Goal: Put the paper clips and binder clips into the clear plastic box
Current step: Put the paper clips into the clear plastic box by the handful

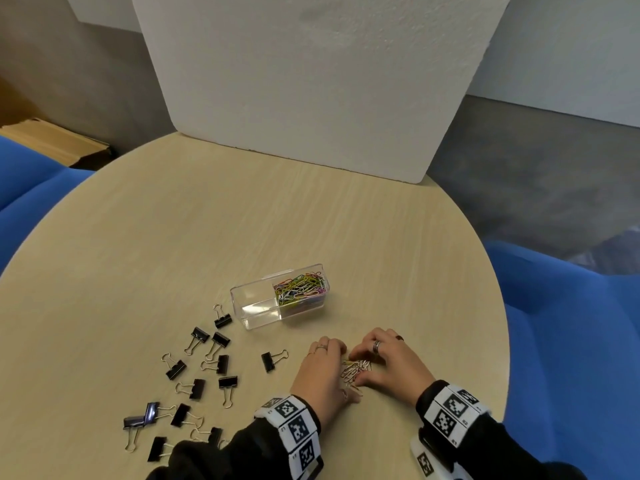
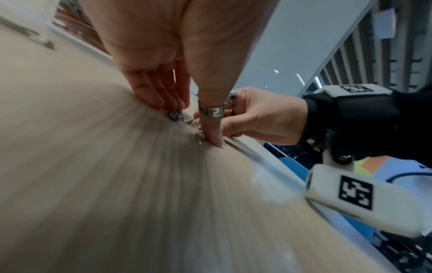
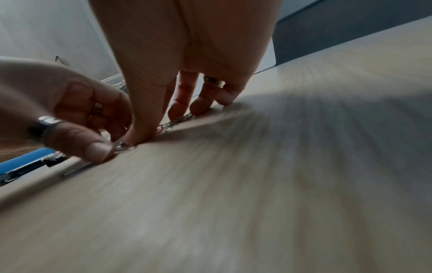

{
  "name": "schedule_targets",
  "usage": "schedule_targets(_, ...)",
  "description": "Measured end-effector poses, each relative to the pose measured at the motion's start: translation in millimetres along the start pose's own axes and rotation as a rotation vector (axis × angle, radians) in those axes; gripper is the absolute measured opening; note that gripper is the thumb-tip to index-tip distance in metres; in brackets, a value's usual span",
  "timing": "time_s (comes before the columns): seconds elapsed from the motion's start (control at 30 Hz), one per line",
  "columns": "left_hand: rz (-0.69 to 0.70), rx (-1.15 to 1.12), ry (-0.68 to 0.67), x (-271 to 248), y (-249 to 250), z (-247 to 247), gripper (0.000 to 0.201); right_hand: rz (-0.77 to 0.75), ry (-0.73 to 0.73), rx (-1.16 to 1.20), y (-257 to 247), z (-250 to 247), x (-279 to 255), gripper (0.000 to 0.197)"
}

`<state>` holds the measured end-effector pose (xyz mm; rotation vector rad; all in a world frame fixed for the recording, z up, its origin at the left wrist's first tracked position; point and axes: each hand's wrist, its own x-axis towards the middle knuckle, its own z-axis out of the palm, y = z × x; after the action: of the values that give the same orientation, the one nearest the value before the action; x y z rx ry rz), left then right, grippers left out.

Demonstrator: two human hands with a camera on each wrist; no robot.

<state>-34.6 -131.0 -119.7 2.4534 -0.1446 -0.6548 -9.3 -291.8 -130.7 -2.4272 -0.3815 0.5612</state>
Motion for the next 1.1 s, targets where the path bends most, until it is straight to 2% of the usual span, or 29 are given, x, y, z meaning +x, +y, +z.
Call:
schedule_targets(0.17,0.005,-0.012,0.056,5.1,-3.3,-4.2,0.033,0.017,0.037,0.020,-5.7,3.9,1.3,0.017)
schedule_targets(0.27,-0.006,-0.017,0.066,6.1,-4.9,-6.6,0.024,0.010,0.025,-0.039,-13.1,4.5,1.2,0.014)
schedule_targets(0.57,-0.024,-0.118,0.041,1.2,-13.1,-23.9,0.022,-0.003,-0.048,-0.259,-26.0,0.7,3.1,0.020)
schedule_targets(0.7,0.061,-0.224,0.143,-12.1,-9.0,-56.6,0.021,-0.007,-0.098,-0.358,-30.3,0.8,5.5,0.023)
schedule_targets(0.8,0.077,-0.340,0.307,-12.0,-2.4,-93.5,0.024,-0.001,-0.122,-0.378,-33.0,-0.3,5.0,0.025)
schedule_targets(0.9,0.051,-0.335,0.448,3.8,-7.2,-121.5,0.028,-0.001,-0.145,-0.370,-34.5,-1.0,3.8,0.025)
schedule_targets(1.03,0.006,-0.200,0.418,24.2,-20.3,-129.1,0.039,0.012,-0.176,-0.349,-35.9,-2.4,4.8,0.022)
schedule_targets(1.1,0.017,-0.191,0.394,25.9,-23.9,-128.1,0.043,0.020,-0.185,-0.307,-37.7,-4.1,5.4,0.012)
